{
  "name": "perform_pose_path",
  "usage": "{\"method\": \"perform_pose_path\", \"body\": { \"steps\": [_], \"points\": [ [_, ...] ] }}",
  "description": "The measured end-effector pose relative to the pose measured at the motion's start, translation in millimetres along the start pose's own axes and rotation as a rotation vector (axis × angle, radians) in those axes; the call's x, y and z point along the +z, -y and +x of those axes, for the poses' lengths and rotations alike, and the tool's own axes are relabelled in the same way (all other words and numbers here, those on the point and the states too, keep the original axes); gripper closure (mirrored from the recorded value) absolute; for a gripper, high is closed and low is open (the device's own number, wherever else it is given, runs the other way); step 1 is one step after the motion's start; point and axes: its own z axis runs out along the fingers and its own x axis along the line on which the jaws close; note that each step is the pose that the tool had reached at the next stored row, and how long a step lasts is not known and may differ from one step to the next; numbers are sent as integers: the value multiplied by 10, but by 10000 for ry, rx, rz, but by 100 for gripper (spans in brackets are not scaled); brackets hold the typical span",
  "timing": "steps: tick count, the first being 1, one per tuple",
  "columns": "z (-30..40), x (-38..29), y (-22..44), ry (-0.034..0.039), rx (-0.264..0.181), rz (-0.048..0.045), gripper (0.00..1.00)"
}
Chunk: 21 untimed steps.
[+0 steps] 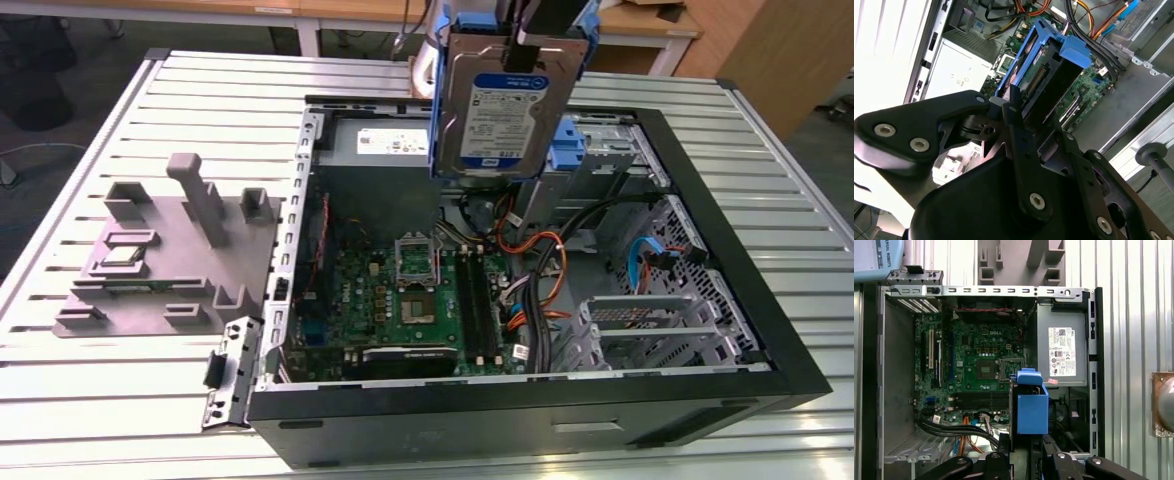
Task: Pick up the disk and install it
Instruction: 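Pick up the disk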
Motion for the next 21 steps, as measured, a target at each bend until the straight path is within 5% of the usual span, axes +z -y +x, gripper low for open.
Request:
{"method": "perform_pose_path", "body": {
  "steps": [21],
  "points": [
    [73, -3, 3, 9, 1, 1, 65]
  ]
}}
